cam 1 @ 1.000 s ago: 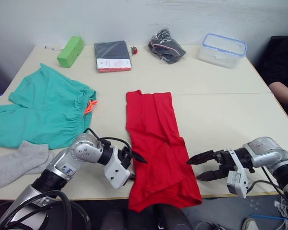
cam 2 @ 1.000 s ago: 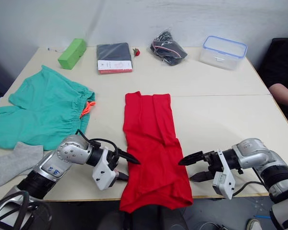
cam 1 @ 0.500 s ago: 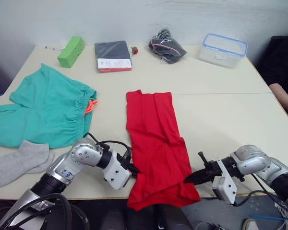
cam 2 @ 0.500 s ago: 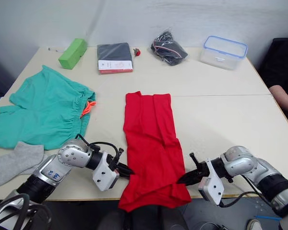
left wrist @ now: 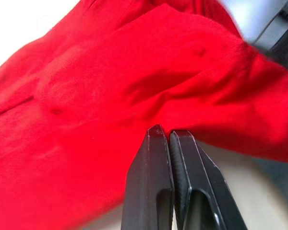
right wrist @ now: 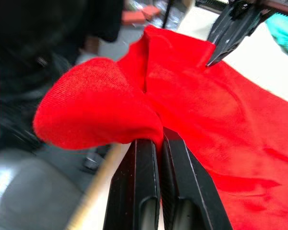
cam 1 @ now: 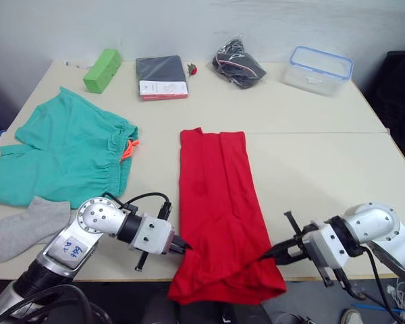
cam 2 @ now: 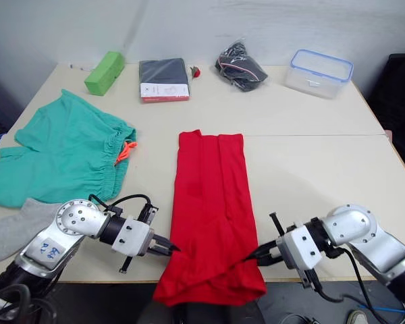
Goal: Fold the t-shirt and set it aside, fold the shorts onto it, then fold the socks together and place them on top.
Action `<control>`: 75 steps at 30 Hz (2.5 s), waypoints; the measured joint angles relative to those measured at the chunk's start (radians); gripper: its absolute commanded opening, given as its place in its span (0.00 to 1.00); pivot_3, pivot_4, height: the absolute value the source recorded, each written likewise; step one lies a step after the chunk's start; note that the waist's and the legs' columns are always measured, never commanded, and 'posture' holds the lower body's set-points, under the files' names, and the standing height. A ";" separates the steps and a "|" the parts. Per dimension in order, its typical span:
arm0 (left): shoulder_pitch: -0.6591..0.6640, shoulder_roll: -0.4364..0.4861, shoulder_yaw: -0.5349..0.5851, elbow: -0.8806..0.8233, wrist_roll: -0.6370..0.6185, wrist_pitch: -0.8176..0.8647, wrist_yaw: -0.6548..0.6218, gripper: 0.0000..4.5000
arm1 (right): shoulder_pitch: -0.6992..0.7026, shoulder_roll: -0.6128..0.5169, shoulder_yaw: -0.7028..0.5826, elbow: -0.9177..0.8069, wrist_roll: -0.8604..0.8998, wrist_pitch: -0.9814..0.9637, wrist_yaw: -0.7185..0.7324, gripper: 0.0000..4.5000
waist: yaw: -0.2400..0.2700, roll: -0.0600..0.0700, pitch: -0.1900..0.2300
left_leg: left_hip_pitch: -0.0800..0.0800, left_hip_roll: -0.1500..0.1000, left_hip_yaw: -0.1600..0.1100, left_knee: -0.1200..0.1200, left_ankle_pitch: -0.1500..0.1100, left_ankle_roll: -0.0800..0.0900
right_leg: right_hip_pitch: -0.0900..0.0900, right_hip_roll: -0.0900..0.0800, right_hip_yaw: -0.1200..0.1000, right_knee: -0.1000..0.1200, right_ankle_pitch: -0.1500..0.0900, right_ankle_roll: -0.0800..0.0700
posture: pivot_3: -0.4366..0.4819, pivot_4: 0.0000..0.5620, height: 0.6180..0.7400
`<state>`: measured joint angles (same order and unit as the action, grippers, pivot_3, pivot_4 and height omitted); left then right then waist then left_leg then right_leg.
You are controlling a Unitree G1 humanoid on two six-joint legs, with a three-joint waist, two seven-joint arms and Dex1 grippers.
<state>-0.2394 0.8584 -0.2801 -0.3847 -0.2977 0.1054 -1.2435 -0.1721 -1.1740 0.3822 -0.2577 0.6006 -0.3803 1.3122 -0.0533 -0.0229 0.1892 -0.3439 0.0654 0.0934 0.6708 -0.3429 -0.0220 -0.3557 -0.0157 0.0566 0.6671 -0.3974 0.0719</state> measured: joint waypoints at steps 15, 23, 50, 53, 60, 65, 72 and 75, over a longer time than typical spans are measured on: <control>-0.015 -0.056 0.173 0.002 -0.222 0.378 0.135 0.00 | -0.060 0.130 -0.196 0.040 0.095 0.381 0.020 0.00 | -0.002 -0.002 0.001 | 0.001 -0.001 0.000 -0.002 0.002 0.002 | 0.000 0.001 0.000 -0.002 0.002 0.000 | 0.48 0.27 1.00; -0.172 -0.197 0.269 0.153 -0.291 0.576 0.328 0.00 | -0.355 0.314 -0.209 0.264 0.078 0.667 -0.053 0.00 | -0.002 -0.002 0.001 | -0.014 -0.001 0.000 0.003 0.005 -0.001 | -0.017 0.001 -0.001 0.005 0.003 0.001 | 0.48 0.27 1.00; -0.545 -0.497 0.314 0.883 -0.071 0.492 0.638 0.10 | -0.849 0.744 -0.313 1.229 -0.312 0.713 -0.305 0.11 | -0.033 -0.002 0.001 | -0.031 -0.001 0.001 0.020 0.005 -0.002 | -0.038 0.000 -0.001 0.029 0.003 0.001 | 0.48 0.27 1.00; -0.557 -0.501 0.326 0.916 -0.068 0.484 0.638 0.27 | -0.852 0.746 -0.315 1.240 -0.332 0.727 -0.306 0.30 | -0.033 -0.002 0.001 | -0.031 -0.001 0.001 0.020 0.005 -0.002 | -0.038 0.000 -0.001 0.030 0.003 0.001 | 0.48 0.27 1.00; -0.537 -0.479 0.361 0.844 -0.088 0.505 0.612 0.76 | -0.826 0.734 -0.314 1.144 -0.364 0.772 -0.280 0.85 | -0.034 -0.002 0.001 | -0.032 -0.001 0.001 0.020 0.005 -0.002 | -0.039 0.000 -0.001 0.030 0.003 0.001 | 0.48 0.27 1.00; -0.438 -0.350 0.459 0.596 -0.158 0.586 0.586 0.99 | -0.738 0.609 -0.316 0.930 -0.380 0.802 -0.260 1.00 | -0.033 -0.002 0.001 | -0.032 -0.001 0.001 0.018 0.005 -0.002 | -0.039 0.000 -0.001 0.030 0.003 0.001 | 0.48 0.27 1.00; -0.204 -0.096 0.363 0.166 -0.098 0.462 0.414 0.99 | -0.518 0.471 -0.347 0.583 -0.391 0.634 -0.202 1.00 | -0.030 -0.002 0.001 | -0.030 -0.002 0.002 0.015 0.005 -0.003 | -0.035 0.001 0.000 0.023 0.003 0.001 | 0.48 0.27 1.00; -0.099 -0.033 0.254 0.103 -0.008 0.349 0.341 0.99 | -0.390 0.444 -0.355 0.412 -0.351 0.528 -0.113 1.00 | -0.028 -0.002 0.001 | -0.029 -0.001 0.002 0.014 0.005 -0.004 | -0.035 0.002 0.000 0.023 0.003 0.001 | 0.48 0.27 1.00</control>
<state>-0.3381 0.8253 -0.0257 -0.2813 -0.3055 0.4543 -0.9023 -0.5620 -0.7301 0.0275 0.1547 0.2496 0.1473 1.1993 -0.0812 -0.0249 0.1903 -0.3733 0.0639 0.0953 0.6849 -0.3374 -0.0256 -0.3911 -0.0142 0.0571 0.6898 -0.3941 0.0727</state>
